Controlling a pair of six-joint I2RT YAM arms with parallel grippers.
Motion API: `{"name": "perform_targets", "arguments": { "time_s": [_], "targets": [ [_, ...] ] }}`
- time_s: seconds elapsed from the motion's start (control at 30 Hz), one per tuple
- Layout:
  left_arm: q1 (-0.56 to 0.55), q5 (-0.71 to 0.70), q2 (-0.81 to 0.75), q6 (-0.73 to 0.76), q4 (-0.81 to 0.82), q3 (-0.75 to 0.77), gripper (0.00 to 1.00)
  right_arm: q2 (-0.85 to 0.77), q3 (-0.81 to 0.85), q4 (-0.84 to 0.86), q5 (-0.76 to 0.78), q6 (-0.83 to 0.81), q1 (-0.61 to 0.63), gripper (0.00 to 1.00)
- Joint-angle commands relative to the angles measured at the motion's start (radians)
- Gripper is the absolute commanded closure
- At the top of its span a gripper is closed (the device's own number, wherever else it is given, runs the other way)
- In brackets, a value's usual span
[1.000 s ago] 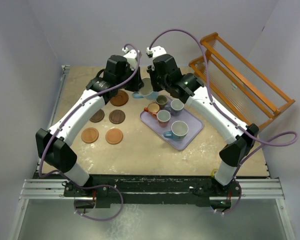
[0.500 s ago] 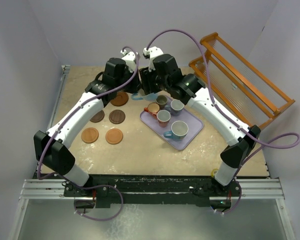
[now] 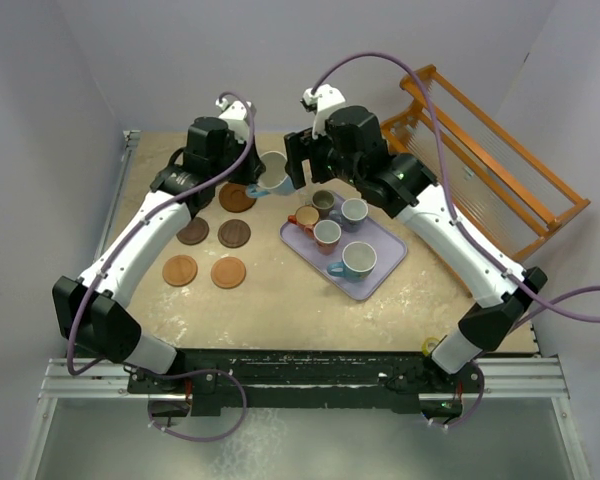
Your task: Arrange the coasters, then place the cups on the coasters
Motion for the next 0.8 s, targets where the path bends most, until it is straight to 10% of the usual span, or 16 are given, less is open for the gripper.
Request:
{"name": "perform_targets", "arguments": {
  "time_s": [0.0, 0.77],
  "targets": [
    [0.071, 0.014, -0.077, 0.019, 0.102, -0.001, 0.97, -0.059, -0.038, 0.036, -0.025, -0.063, -0.038, 0.15],
    [0.521, 0.159, 0.288, 0.396, -0.243, 0.312, 0.97, -0.373, -0.526, -0.094, -0.427, -0.455, -0.236, 0.04]
  ]
}}
